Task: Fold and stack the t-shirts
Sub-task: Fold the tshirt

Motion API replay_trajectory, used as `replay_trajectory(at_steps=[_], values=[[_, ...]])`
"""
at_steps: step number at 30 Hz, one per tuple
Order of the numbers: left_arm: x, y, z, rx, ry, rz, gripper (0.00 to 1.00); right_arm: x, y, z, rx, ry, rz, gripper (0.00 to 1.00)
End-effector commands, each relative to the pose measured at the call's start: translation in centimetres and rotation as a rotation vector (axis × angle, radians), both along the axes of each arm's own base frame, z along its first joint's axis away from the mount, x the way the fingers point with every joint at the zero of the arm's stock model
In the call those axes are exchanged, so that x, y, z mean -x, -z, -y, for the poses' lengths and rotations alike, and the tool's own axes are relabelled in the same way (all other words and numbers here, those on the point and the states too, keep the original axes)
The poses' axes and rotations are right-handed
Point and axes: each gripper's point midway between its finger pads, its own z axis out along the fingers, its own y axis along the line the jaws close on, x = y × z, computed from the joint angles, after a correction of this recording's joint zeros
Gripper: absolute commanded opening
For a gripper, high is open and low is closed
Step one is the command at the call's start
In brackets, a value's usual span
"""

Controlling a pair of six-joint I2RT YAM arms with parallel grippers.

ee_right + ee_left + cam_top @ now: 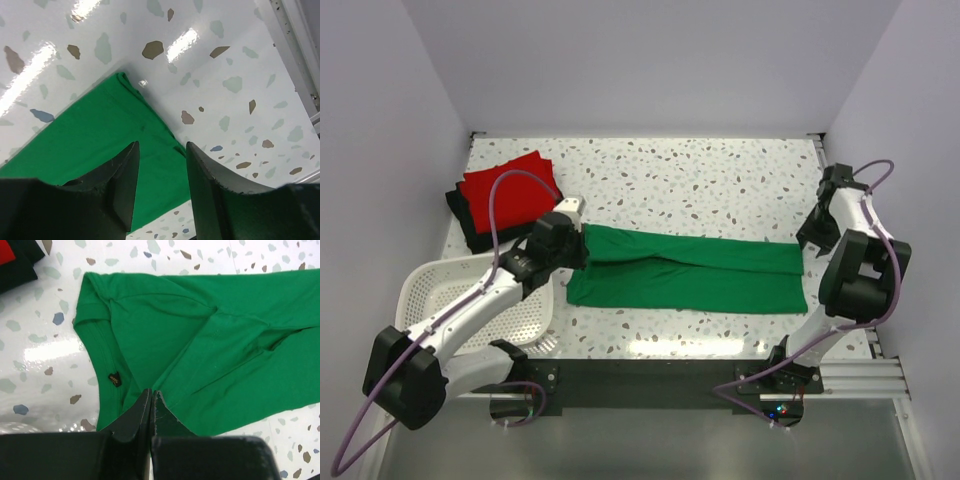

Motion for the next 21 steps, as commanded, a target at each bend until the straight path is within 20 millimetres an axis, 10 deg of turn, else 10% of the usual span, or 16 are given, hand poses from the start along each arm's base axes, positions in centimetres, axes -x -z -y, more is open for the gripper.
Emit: replay_trajectory(at_steps=[1, 11, 21], values=[[0.8, 0.3, 0.6, 0.036, 0.019, -0.012, 0.0, -1.3, -3.8, 0.2, 0.05, 0.018, 0.141, 0.46], [1.9, 1.4, 1.6, 0.064, 0.076, -0.062, 0.0, -4.2, -4.6, -6.9, -0.041, -0.143, 0.228, 0.46], [5.8, 4.8, 2.3, 0.075, 0.157, -0.212, 0.03, -5.9, -3.6, -20.5, -0.212, -0.426, 0.247, 0.46]])
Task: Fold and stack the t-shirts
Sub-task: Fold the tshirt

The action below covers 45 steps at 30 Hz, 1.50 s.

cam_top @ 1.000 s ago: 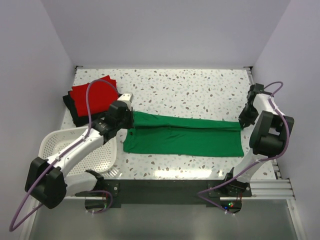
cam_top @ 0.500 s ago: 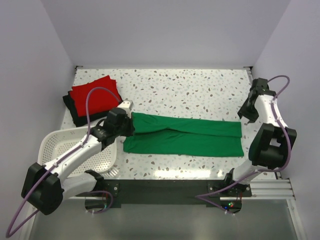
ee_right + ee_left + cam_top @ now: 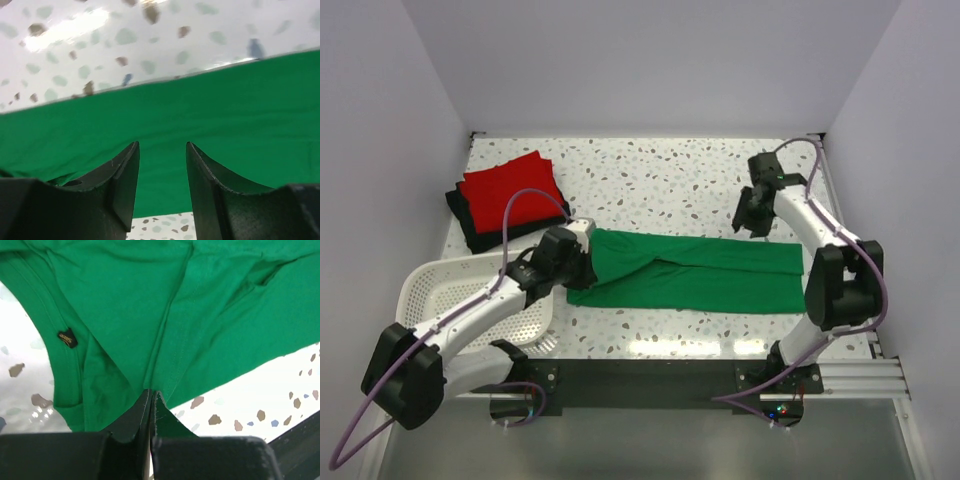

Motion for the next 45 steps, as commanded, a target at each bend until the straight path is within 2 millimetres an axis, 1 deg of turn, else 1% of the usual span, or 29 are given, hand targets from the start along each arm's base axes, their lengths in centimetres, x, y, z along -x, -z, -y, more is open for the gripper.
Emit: replay_trajectory(at_steps=[1, 2, 3, 4, 5, 6, 7, 8, 9, 10, 11, 12, 13, 14, 15, 16, 17, 18, 19, 20, 21, 23, 26, 30, 34, 37, 41, 42, 45], values=[[1.0, 0.6, 0.3, 0.012, 0.012, -0.054, 0.04, -1.6, -0.2, -6.1, -0.12, -0.124, 0.038, 0.46], [1.2, 0.9, 0.2, 0.0, 0.011, -0.069, 0.09, -1.4, -0.2, -8.6, -0.149, -0.195, 0.04, 0.46], [1.3, 1.0, 0.2, -0.004, 0.012, -0.077, 0.11, -1.6, -0.6, -10.2, -0.175, -0.237, 0.051, 0.46], [1.4, 0.9, 0.3, 0.003, 0.018, -0.08, 0.13, -1.5, -0.4, -12.2, -0.219, -0.288, 0.046, 0.46], [1.5, 0.8, 0.5, 0.013, 0.032, -0.075, 0.19, -1.0, -0.5, -15.0, -0.258, -0.359, 0.045, 0.46], [1.8, 0.5, 1.0, 0.042, 0.055, -0.075, 0.22, -1.4, -1.3, -16.8, -0.293, -0.401, 0.072, 0.46], [2.1, 0.5, 1.1, 0.053, 0.064, -0.08, 0.26, -1.2, -0.8, -18.4, -0.312, -0.433, 0.058, 0.46], [2.3, 0.4, 1.5, 0.077, 0.071, -0.085, 0.34, -0.2, -1.0, -21.1, -0.345, -0.503, 0.052, 0.46], [2.5, 0.2, 1.5, 0.088, 0.075, -0.081, 0.38, -0.6, -2.0, -22.9, -0.366, -0.547, 0.086, 0.46], [2.6, 0.1, 1.5, 0.094, 0.073, -0.079, 0.4, -0.3, -2.1, -24.3, -0.378, -0.585, 0.085, 0.46], [2.6, 0.0, 1.3, 0.092, 0.059, -0.08, 0.44, 0.7, -1.3, -26.3, -0.384, -0.636, 0.059, 0.46], [2.4, -0.4, 1.3, 0.092, 0.048, -0.068, 0.46, 0.6, -2.2, -27.9, -0.401, -0.673, 0.083, 0.46], [2.1, -0.5, 1.1, 0.086, 0.027, -0.064, 0.46, 0.8, -2.1, -29.0, -0.407, -0.702, 0.087, 0.46], [1.9, -0.5, 0.7, 0.076, -0.004, -0.065, 0.47, 1.7, -1.2, -30.5, -0.408, -0.739, 0.065, 0.46], [1.0, -0.8, 0.3, 0.048, -0.045, -0.052, 0.47, 1.6, -1.5, -31.5, -0.415, -0.766, 0.08, 0.46], [0.6, -0.9, 0.1, 0.035, -0.066, -0.053, 0.47, 1.9, -1.2, -32.2, -0.41, -0.785, 0.076, 0.46], [0.3, -0.2, -0.5, -0.004, -0.104, -0.081, 0.48, 2.2, -0.7, -33.4, -0.406, -0.811, 0.072, 0.46], [-0.4, -0.8, -0.3, -0.004, -0.123, -0.075, 0.49, 2.2, -0.2, -33.8, -0.389, -0.823, 0.072, 0.46], [-0.7, -0.9, -0.3, -0.009, -0.136, -0.077, 0.49, 2.3, 0.3, -34.0, -0.378, -0.832, 0.064, 0.46], [-1.2, -0.7, -0.3, -0.014, -0.156, -0.084, 0.49, 2.3, 0.0, -34.7, -0.375, -0.848, 0.072, 0.46], [-1.6, -1.3, 0.0, -0.002, -0.161, -0.076, 0.49, 2.4, 1.2, -34.7, -0.356, -0.851, 0.049, 0.46], [-2.9, -2.0, -0.2, 0.004, -0.209, -0.046, 0.5, 2.1, 1.9, -34.5, -0.307, -0.86, 0.053, 0.45], [-4.2, -3.1, 0.3, 0.051, -0.243, -0.014, 0.5, 1.8, 3.3, -33.9, -0.252, -0.866, 0.05, 0.45], [-5.1, -3.5, 0.0, 0.064, -0.274, 0.001, 0.5, 1.8, 4.4, -33.0, -0.203, -0.877, 0.042, 0.45], [-5.7, -3.2, -1.1, 0.075, -0.331, -0.004, 0.51, 2.3, 5.0, -32.3, -0.187, -0.883, 0.02, 0.45], [-7.0, -3.6, -1.2, 0.126, -0.361, 0.018, 0.52, 2.9, 5.4, -31.8, -0.181, -0.889, -0.005, 0.44], [-8.4, -3.4, -0.4, 0.147, -0.358, 0.024, 0.52, 3.8, 6.0, -31.1, -0.178, -0.898, -0.034, 0.42], [-8.9, -3.9, -0.2, 0.154, -0.353, 0.034, 0.52, 4.0, 6.1, -31.0, -0.173, -0.898, -0.037, 0.41], [-9.9, -3.6, 0.4, 0.165, -0.348, 0.038, 0.53, 4.2, 5.9, -30.5, -0.162, -0.898, -0.033, 0.39]])
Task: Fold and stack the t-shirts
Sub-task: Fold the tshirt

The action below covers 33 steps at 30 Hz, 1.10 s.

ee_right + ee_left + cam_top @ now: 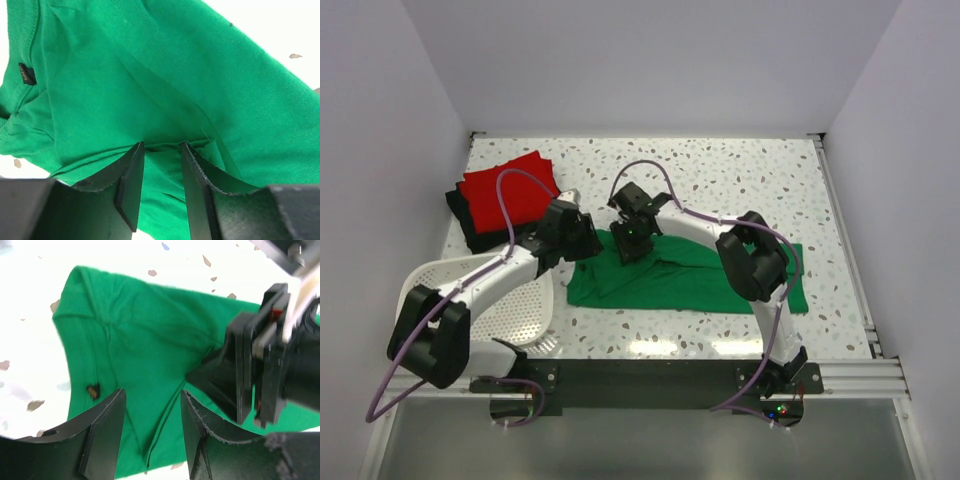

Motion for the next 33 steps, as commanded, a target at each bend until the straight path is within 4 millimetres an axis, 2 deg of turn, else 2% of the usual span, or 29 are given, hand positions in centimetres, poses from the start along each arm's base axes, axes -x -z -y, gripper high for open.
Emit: replay_trajectory(at_steps=[1, 7, 10, 15, 20, 22, 23, 24, 26, 28, 30, 31, 33], values=[[-3.2, -2.6, 1.6, 0.075, -0.009, 0.103, 0.53, 0.3, -1.6, 1.0, 0.011, -0.014, 0.037, 0.38], [-4.4, -0.9, 3.2, 0.111, 0.015, 0.078, 0.53, 1.1, -1.6, 2.2, 0.032, -0.013, 0.032, 0.24], [-5.0, -0.2, 3.7, 0.124, 0.018, 0.073, 0.53, 1.4, -2.1, 2.7, 0.037, -0.008, 0.042, 0.22], [-5.2, 2.3, 4.3, 0.132, 0.021, 0.024, 0.54, 1.4, -2.9, 2.6, 0.021, 0.011, 0.055, 0.17], [-4.4, 4.9, 4.1, 0.113, 0.008, -0.052, 0.54, 1.9, -3.5, 3.2, 0.024, 0.027, 0.054, 0.1], [-4.2, 5.2, 4.0, 0.115, -0.002, -0.063, 0.54, 2.2, -4.2, 3.6, 0.018, 0.036, 0.062, 0.06], [-4.0, 5.4, 3.8, 0.11, -0.006, -0.068, 0.54, 2.7, -3.9, 4.0, 0.028, 0.037, 0.052, 0.04], [-3.9, 5.5, 3.8, 0.109, -0.008, -0.073, 0.54, 2.9, -4.5, 4.2, 0.017, 0.043, 0.059, 0.04], [-3.8, 5.6, 3.6, 0.106, -0.013, -0.076, 0.54, 3.7, -4.3, 5.0, 0.028, 0.05, 0.049, 0.04], [-3.5, 5.6, 3.6, 0.109, -0.016, -0.079, 0.54, 4.1, -5.0, 5.4, 0.019, 0.06, 0.052, 0.04], [-3.4, 5.5, 3.5, 0.111, -0.018, -0.075, 0.54, 5.0, -4.6, 6.2, 0.032, 0.074, 0.039, 0.04], [-3.4, 5.4, 3.5, 0.113, -0.019, -0.074, 0.54, 5.1, -5.1, 6.6, 0.025, 0.08, 0.05, 0.04], [-3.3, 5.5, 3.4, 0.113, -0.02, -0.076, 0.54, 5.8, -4.6, 7.6, 0.054, 0.094, 0.046, 0.04]])
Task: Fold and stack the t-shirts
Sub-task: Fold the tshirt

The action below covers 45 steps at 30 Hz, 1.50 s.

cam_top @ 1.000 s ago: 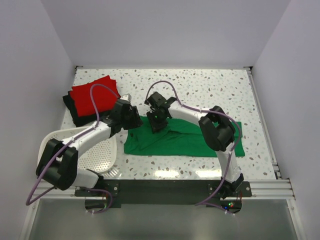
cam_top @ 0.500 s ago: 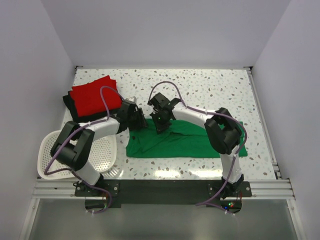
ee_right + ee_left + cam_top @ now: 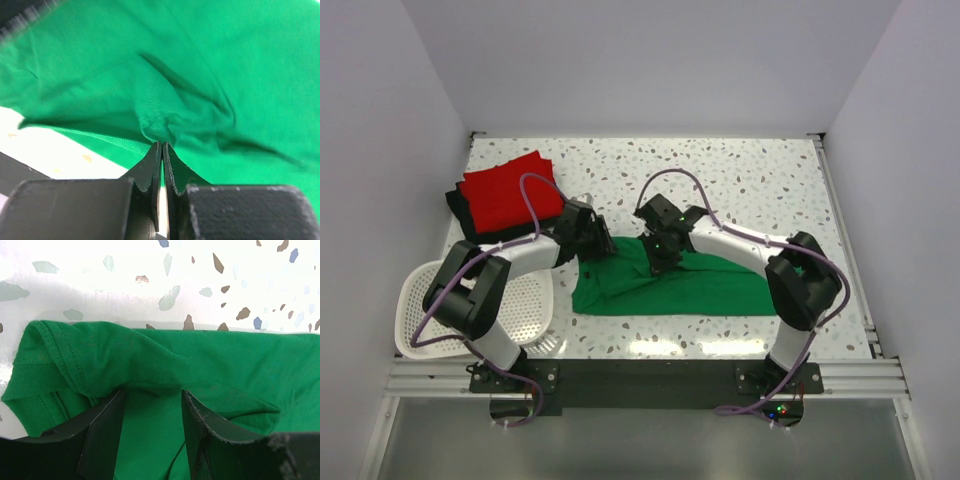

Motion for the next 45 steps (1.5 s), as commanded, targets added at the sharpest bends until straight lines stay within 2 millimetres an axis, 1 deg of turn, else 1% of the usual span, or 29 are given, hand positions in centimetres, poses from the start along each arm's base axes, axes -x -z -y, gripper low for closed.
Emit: replay_trajectory(at_steps=[1, 2, 5, 10, 11, 14, 16, 18, 19, 20, 23, 25, 27, 28, 30, 32, 34, 35, 38, 41, 43, 45], values=[[-0.3, -0.6, -0.1, 0.021, -0.021, 0.023, 0.54, 0.8, -1.2, 1.7, 0.02, 0.042, 0.029, 0.04], [-0.3, -0.6, -0.1, 0.021, -0.021, 0.023, 0.54, 1.1, -0.8, 2.4, 0.043, 0.05, 0.029, 0.04], [-0.3, -0.5, -0.1, 0.018, -0.021, 0.023, 0.54, 1.8, -0.7, 3.4, 0.06, 0.056, 0.024, 0.06], [-0.4, -0.8, -0.2, 0.013, -0.019, 0.035, 0.54, 3.1, -0.4, 4.2, 0.07, 0.043, -0.01, 0.16], [0.1, -0.4, -0.5, -0.002, -0.02, 0.01, 0.54, 3.4, -0.3, 4.4, 0.074, 0.037, -0.018, 0.17], [0.1, -0.5, -0.7, -0.012, -0.015, 0.015, 0.54, 4.2, -0.6, 5.3, 0.091, 0.027, -0.024, 0.2], [0.1, -0.7, -0.7, -0.015, -0.011, 0.02, 0.54, 4.5, -1.3, 5.8, 0.096, 0.02, -0.017, 0.21], [0.0, -0.8, -0.7, -0.02, -0.005, 0.023, 0.54, 4.3, -2.4, 5.5, 0.074, 0.009, 0.007, 0.24], [0.0, -0.8, -0.7, -0.022, -0.003, 0.023, 0.54, 3.9, -3.1, 5.1, 0.054, 0.009, 0.025, 0.28], [-0.1, -1.0, -0.7, -0.022, -0.003, 0.026, 0.54, 3.5, -3.6, 4.7, 0.04, 0.005, 0.037, 0.3], [0.0, -0.8, -0.6, -0.025, 0.003, 0.019, 0.54, 2.0, -4.8, 2.5, -0.025, -0.008, 0.067, 0.33], [-0.1, -0.7, -0.6, -0.028, 0.006, 0.016, 0.55, 1.2, -4.8, 1.1, -0.046, -0.017, 0.066, 0.34], [-0.1, -0.8, -0.6, -0.028, 0.009, 0.014, 0.55, 1.0, -4.6, -0.2, -0.059, -0.037, 0.064, 0.34], [-0.2, -0.8, -0.6, -0.028, 0.01, 0.016, 0.55, 0.8, -4.0, -0.8, -0.056, -0.043, 0.054, 0.34], [-0.1, -0.9, -0.5, -0.03, 0.015, 0.016, 0.55, 0.8, -3.5, -1.7, -0.056, -0.058, 0.053, 0.36], [-0.2, -0.9, -0.5, -0.031, 0.017, 0.015, 0.55, 0.7, -2.4, -2.0, -0.036, -0.062, 0.045, 0.39], [-0.2, -0.8, -0.5, -0.031, 0.017, 0.013, 0.55, 0.5, -1.7, -2.0, -0.013, -0.059, 0.042, 0.4], [-0.2, -0.8, -0.5, -0.032, 0.019, 0.014, 0.55, 0.6, -1.0, -1.8, 0.009, -0.057, 0.03, 0.4], [-0.2, -0.7, -0.6, -0.036, 0.022, 0.011, 0.55, 0.4, -0.3, -1.4, 0.038, -0.047, 0.042, 0.4], [-0.4, -0.9, -0.4, -0.033, 0.025, 0.015, 0.56, 0.3, 0.9, -0.9, 0.073, -0.038, 0.042, 0.4], [-0.6, -0.9, -0.3, -0.032, 0.028, 0.015, 0.56, -0.2, 1.3, -0.6, 0.1, -0.023, 0.057, 0.4], [-0.7, -0.9, -0.2, -0.032, 0.031, 0.013, 0.56, -0.5, 1.5, -0.6, 0.105, -0.018, 0.066, 0.4]])
